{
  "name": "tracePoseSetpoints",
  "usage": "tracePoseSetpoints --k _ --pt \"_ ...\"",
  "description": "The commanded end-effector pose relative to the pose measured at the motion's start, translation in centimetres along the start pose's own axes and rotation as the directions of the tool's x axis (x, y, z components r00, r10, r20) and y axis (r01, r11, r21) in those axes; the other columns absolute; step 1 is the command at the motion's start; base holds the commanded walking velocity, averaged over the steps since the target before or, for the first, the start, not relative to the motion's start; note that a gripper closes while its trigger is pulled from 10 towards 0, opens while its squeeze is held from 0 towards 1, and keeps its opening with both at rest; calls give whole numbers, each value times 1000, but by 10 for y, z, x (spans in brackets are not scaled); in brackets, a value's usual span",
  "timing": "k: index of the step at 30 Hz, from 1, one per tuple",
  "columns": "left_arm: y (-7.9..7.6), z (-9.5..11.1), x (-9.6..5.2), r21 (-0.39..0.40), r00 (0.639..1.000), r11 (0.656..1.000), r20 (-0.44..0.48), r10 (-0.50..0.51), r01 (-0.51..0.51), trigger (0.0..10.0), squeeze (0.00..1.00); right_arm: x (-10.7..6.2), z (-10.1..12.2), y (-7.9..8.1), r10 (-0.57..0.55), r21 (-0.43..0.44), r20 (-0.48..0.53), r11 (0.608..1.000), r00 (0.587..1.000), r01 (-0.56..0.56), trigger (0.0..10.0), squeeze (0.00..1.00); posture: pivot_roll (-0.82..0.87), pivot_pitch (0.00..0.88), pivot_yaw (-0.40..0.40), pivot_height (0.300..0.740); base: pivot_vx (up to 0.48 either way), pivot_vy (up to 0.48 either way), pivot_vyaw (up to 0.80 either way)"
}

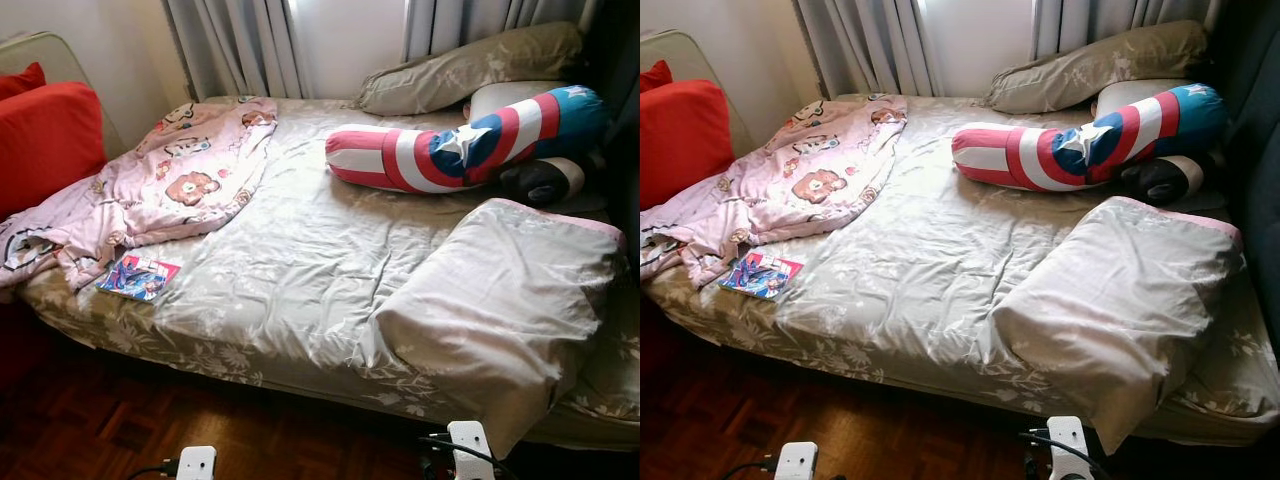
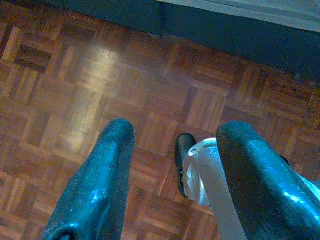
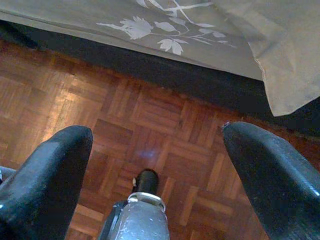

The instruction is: Clean up the room

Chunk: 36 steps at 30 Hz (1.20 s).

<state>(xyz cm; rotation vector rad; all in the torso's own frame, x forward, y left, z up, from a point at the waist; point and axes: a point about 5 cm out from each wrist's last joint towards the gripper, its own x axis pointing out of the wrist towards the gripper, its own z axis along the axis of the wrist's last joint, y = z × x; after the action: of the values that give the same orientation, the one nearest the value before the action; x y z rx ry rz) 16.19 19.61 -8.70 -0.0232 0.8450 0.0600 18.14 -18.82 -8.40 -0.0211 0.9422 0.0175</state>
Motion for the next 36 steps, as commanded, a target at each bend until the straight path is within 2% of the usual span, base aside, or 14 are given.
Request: tracePoseSetpoints --k 1,7,11,20,26,29,33,36 --pt "5 -3 -1 -18 1000 1000 -18 19 -19 10000 0 1 4 1 4 1 11 1000 1000 -4 10000 0 -11 0 45 713 0 0 0" --pt "0 -1 0 -39 1000 999 -15 18 -19 10000 0 0 7 -5 0 -15 19 1000 1000 0 10000 0 -11 0 21 713 0 0 0" --pt "-9 -3 1 -76 999 997 -31 16 -19 10000 0 0 10 -14 -14 -29 22 999 1000 15 10000 0 -13 0 -4 713 0 0 0" --pt "-12 -3 2 -82 999 996 -31 16 -19 10000 0 -1 8 -14 -5 -33 7 999 1000 5 10000 0 -15 0 -8 713 83 0 0" --pt "-13 -1 2 -81 1000 997 -23 16 -18 10000 0 -3 0 -24 -21 -28 -30 999 999 21 10000 0 -14 0 -6 713 259 0 -771" --pt "-9 -3 1 -84 1000 996 -13 19 -20 10000 0 -5 -4 -31 -21 -28 -46 999 999 20 10000 0 -10 0 -1 713 265 0 -744" --pt "-7 -4 0 -84 1000 996 -15 20 -21 10000 0 -6 -5 -33 -26 -32 -49 999 998 24 10000 0 -10 0 -1 713 273 0 -744" --pt "-6 -6 -1 -83 1000 996 -18 21 -22 10000 0 -6 -4 -33 -32 -24 -41 999 999 31 10000 0 -8 0 3 713 277 0 0"
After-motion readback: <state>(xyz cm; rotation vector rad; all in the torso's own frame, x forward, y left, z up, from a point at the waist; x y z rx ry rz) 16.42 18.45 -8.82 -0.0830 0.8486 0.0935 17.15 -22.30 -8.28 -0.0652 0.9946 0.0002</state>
